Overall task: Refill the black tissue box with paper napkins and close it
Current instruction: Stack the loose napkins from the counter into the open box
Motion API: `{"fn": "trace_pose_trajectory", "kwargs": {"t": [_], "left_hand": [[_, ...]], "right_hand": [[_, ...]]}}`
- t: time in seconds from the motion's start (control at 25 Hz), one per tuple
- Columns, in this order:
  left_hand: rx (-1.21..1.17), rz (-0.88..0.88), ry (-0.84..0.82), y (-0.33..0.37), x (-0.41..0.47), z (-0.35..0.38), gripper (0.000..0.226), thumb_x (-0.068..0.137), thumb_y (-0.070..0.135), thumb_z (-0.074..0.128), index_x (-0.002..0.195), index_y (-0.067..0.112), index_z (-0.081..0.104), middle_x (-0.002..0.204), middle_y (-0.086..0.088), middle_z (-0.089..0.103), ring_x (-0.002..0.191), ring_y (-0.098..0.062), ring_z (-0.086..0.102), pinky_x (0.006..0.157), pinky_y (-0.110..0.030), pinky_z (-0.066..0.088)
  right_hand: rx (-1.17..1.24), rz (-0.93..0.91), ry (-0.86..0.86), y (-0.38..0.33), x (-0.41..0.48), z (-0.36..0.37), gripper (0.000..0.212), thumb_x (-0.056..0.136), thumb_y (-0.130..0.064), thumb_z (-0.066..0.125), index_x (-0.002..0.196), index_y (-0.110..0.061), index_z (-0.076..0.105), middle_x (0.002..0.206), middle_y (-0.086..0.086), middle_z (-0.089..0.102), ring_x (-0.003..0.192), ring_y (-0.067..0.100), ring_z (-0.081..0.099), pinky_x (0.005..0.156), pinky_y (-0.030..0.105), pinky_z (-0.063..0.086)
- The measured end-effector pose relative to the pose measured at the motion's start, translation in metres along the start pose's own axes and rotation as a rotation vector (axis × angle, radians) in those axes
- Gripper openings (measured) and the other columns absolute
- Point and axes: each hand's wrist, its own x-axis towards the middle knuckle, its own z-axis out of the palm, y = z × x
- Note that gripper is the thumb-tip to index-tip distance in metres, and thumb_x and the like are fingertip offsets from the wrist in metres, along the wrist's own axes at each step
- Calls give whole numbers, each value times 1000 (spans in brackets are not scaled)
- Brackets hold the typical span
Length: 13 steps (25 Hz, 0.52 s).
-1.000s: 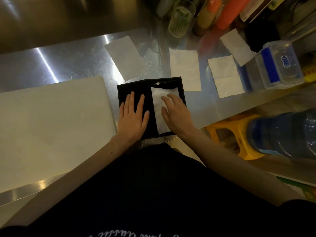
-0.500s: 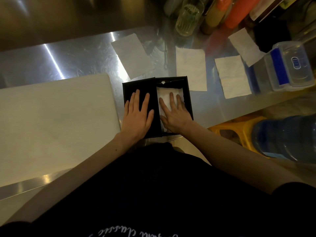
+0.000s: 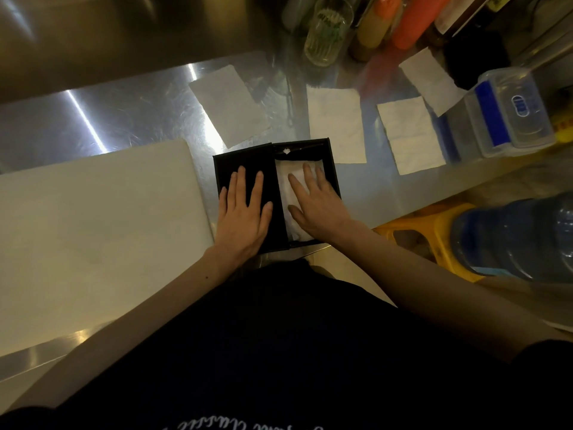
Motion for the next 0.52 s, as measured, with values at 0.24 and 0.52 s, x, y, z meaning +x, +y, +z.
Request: {"fn": "trace_pose_trajectory", "kwargs": {"t": [0.24,0.52], "left_hand": [[-6,-13,-9,2,-1,3,58,102,42,21,154,19,9,161,-17,6,149,-30,3,118,-47,3],[-16,-44,-8,6,-2,5,59,101,41,19,155,19,8,161,-15,3,149,-28,0,119,-47,3]], "right_hand": [[207,-17,303,19,-24,-18,54,96,-21,51,145,-5,35,152,19,33,142,33,29,117,41,25],[355,191,382,87,-28,-17,53,99,-26,48,146,-6,32,151,16,35,141,29,30,116,37,24]]}}
